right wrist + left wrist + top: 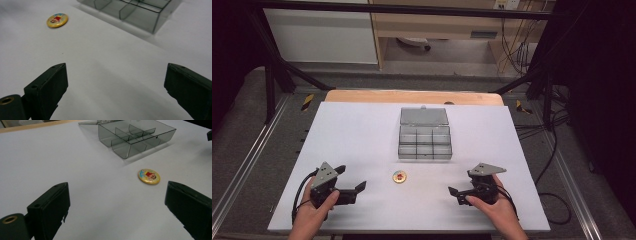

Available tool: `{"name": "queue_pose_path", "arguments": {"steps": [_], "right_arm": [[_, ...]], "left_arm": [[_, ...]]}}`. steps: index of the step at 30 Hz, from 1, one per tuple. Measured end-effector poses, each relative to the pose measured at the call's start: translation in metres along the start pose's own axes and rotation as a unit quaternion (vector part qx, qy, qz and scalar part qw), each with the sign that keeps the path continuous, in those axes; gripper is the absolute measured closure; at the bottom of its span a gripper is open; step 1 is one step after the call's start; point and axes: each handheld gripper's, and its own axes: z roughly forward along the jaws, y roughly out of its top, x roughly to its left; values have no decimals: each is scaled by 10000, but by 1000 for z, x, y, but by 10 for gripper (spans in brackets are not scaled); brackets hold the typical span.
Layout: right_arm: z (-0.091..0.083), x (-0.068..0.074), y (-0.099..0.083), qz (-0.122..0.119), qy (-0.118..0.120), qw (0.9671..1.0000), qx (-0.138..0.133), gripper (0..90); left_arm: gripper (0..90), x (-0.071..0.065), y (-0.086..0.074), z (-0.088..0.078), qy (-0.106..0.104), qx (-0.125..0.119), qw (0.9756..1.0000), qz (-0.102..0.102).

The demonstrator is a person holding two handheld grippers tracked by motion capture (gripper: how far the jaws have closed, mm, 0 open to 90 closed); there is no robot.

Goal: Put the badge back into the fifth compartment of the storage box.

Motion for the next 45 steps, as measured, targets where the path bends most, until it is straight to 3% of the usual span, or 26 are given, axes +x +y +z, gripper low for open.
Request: {"name": "queue_pose_path", "arguments": {"steps": [2,10,14,19,26,36,45], "right_arm": [[6,8,5,-76,137,9998,84,63],[21,24,25,-378,296,9985,270,50],[36,42,35,-581,486,9960,466,65],[47,53,40,-616,626,9944,590,76],[63,74,54,-856,779,9906,722,116],[80,88,64,-1010,893,9877,794,149],[94,96,72,-1131,836,9871,771,195]], "left_arm": [[61,0,0,0,-16,21,10000,11],[62,-2,-1,1,-45,59,10000,35],[62,-1,-1,1,-35,72,10000,36],[62,-1,-1,2,-42,92,9999,24],[62,-1,-1,2,-26,123,9999,24],[62,-1,-1,2,-10,175,9998,101],[62,-2,-2,2,-22,194,9997,110]]}}
